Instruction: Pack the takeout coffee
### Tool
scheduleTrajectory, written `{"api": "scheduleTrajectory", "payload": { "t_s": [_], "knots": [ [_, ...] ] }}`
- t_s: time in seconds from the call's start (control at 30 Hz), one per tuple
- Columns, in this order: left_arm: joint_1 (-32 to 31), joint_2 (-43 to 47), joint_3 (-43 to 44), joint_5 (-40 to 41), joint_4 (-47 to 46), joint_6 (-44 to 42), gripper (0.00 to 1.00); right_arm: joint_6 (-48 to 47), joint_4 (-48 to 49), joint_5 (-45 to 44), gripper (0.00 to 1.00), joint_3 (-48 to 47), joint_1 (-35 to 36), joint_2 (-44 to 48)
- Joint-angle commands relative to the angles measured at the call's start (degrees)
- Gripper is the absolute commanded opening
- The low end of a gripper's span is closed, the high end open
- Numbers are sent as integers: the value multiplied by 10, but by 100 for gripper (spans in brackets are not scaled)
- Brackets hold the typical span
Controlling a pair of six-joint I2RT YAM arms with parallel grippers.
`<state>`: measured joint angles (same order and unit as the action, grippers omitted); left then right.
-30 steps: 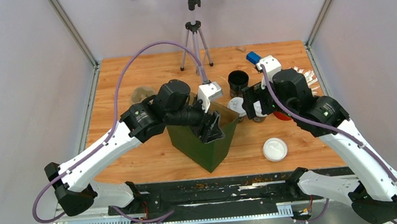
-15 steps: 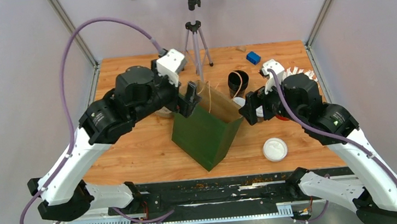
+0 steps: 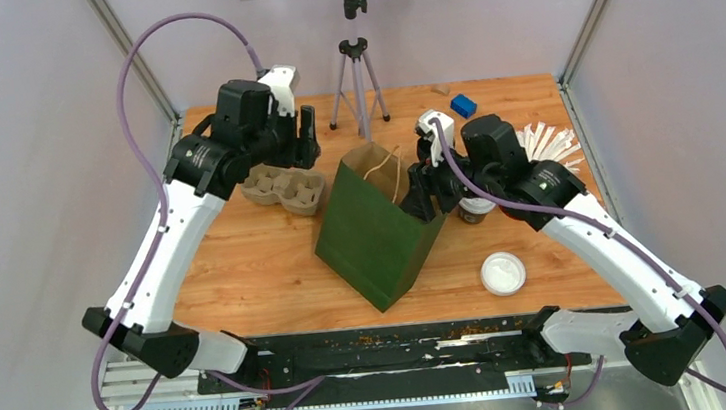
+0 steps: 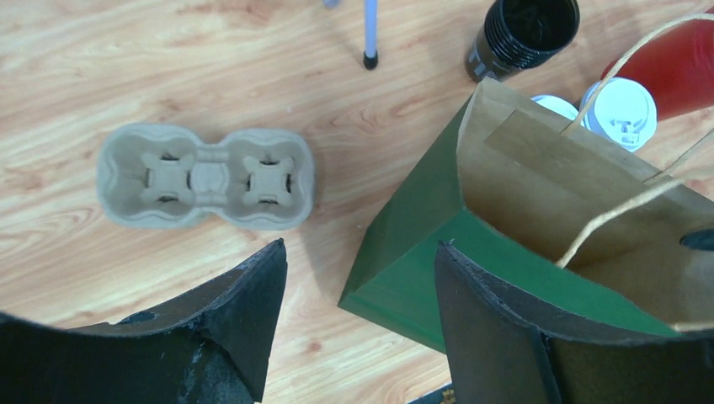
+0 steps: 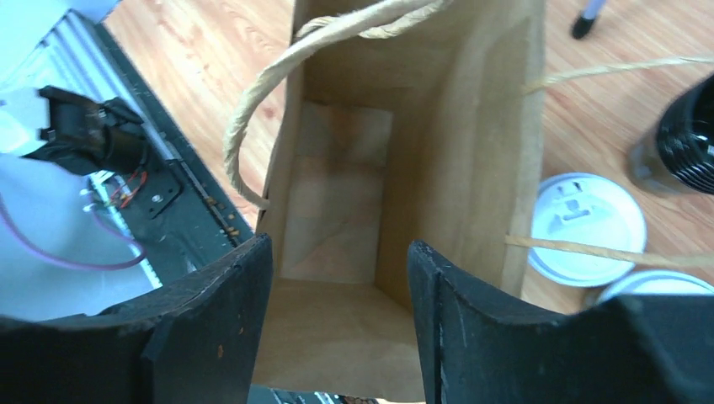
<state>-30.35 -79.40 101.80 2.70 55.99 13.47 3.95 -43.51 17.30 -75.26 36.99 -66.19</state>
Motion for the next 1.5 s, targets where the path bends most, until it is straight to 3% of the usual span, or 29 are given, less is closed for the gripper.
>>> {"api": "scheduleTrajectory", "payload": {
  "t_s": [0.0, 0.23, 0.4, 0.57, 0.63, 0.7, 0.77, 0.9, 1.07, 1.23, 1.47],
  "knots": [
    [15, -13, 20, -44, -5, 14, 71, -3, 44, 91, 58, -22, 15, -1],
    [81, -51, 8, -29, -7, 12, 67, -20, 11, 78, 57, -60, 77, -31],
    [102, -63, -38, 0, -49, -14, 67, -28, -16, 31, 57, -72, 78, -35],
    [125, -98, -47, -19, -45, -30, 67, -21, -22, 49, 57, -77, 78, -37],
    [134, -98, -66, -9, -60, 1, 64, -15, -27, 48, 57, -87, 78, -37],
    [136, -86, -95, 17, -94, 42, 77, -6, -39, 34, 57, -106, 79, -36],
    [136, -61, -144, 22, -153, 87, 82, 4, -47, 20, 59, -124, 78, -30],
    [136, -30, -215, 67, -229, 235, 79, 29, -42, 14, 63, -133, 78, -5],
    [136, -46, -204, 158, -203, 323, 79, 46, -37, 14, 64, -133, 78, 16],
    [136, -72, -205, 193, -175, 402, 64, 60, -48, 2, 64, -141, 78, 20],
    [137, -130, -196, 211, -155, 473, 52, 61, -54, -38, 64, -168, 78, 22]
  ]
}}
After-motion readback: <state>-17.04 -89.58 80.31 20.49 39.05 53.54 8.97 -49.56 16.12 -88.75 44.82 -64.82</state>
